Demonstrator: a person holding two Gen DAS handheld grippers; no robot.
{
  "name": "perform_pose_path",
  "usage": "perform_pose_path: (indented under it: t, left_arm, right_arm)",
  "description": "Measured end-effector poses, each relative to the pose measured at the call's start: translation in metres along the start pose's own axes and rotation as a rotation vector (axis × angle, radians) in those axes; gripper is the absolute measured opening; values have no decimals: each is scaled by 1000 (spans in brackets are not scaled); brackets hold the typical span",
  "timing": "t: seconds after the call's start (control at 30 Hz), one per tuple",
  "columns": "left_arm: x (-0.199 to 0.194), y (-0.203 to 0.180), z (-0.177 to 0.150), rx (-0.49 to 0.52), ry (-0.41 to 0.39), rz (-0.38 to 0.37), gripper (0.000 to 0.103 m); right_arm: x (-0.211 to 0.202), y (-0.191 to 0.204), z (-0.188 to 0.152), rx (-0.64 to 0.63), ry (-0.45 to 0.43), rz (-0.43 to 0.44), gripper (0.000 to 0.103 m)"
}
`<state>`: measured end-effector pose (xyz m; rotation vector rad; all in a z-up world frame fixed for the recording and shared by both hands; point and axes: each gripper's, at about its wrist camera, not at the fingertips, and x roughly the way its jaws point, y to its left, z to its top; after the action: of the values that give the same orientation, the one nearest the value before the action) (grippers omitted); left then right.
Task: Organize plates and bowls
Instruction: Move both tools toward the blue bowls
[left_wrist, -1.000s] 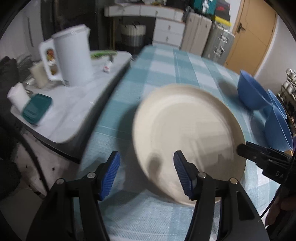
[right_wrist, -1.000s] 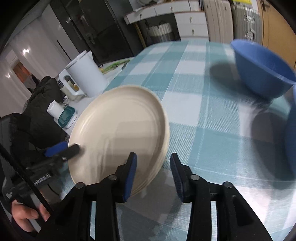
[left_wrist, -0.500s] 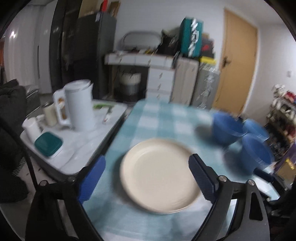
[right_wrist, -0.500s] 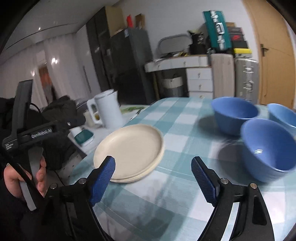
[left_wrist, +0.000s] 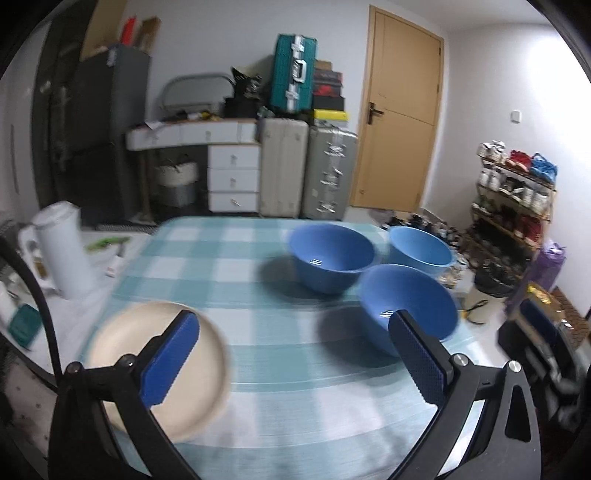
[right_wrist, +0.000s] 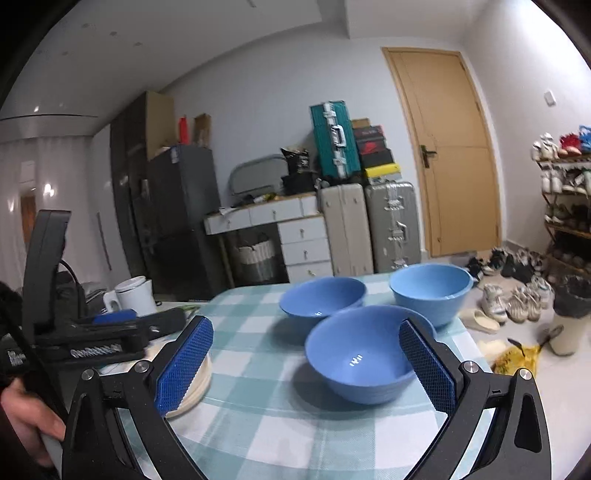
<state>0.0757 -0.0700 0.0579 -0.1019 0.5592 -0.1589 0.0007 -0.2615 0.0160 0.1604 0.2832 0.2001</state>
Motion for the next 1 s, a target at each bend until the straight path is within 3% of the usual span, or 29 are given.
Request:
perform_pose_path:
  t: [0.13,0.2,0.3,0.37,0.67,0.83,1.0]
  left_arm:
    - [10,-23,-12,6,-29,-57,103]
    - [13,-22,-22,5,-61,-53,103]
    - [30,-18,-12,-45,-10,-60,103]
    - [32,-16,-6,-78,-55,-34,103]
    - [35,-35,-10,35,-16,-33,103]
    - [15,-27,-17,66,-57,1,103]
    - [5,-9,-26,73,-44,32,103]
  right_arm:
    - [-2,-17,-1,55,54,-27,102]
    - [-2,-24,-1,44,60,-72,102]
    - [4,-29,0,15,64,-90,102]
    - [9,-31,-2,-4,77,-104,102]
    - [29,-36,-11,43,135,-115,102]
    - [31,-34,-13,-11,162,-133,102]
    - [34,-37,-20,-15,191,-160,102]
